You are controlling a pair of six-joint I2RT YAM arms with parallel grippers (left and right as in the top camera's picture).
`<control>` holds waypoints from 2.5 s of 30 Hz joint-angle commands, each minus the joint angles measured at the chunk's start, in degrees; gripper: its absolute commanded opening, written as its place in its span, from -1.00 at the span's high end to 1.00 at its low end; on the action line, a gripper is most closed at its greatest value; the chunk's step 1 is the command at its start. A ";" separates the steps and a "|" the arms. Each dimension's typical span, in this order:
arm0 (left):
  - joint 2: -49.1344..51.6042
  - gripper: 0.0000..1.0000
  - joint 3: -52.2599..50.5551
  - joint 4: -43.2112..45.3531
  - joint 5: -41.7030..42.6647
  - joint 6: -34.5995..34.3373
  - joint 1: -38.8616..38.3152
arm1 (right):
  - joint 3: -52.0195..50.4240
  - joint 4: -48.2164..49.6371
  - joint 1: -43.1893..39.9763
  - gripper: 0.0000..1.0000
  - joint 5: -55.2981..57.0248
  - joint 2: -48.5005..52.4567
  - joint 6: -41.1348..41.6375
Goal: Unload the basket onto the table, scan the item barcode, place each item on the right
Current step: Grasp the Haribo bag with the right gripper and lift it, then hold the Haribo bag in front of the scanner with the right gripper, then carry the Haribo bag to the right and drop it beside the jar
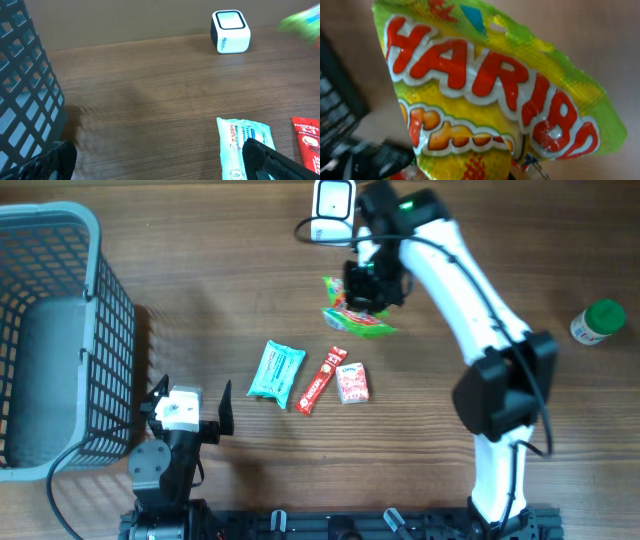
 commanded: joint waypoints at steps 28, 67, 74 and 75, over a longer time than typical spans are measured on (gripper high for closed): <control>-0.48 -1.00 -0.46 0.13 0.66 0.87 -0.33 | 0.35 58.93 -2.84 0.91 32.35 3.41 -7.06; -0.48 -1.00 -0.46 0.13 0.66 0.87 -0.33 | 0.48 43.50 -3.85 0.91 61.42 -0.37 -8.52; -0.48 -1.00 -0.46 0.13 0.66 0.87 -0.33 | -5.29 35.69 -20.92 0.92 43.52 -0.13 -7.04; -0.48 -1.00 -0.46 0.13 0.66 0.87 -0.33 | -7.17 36.35 -23.41 0.91 43.32 -0.13 -6.12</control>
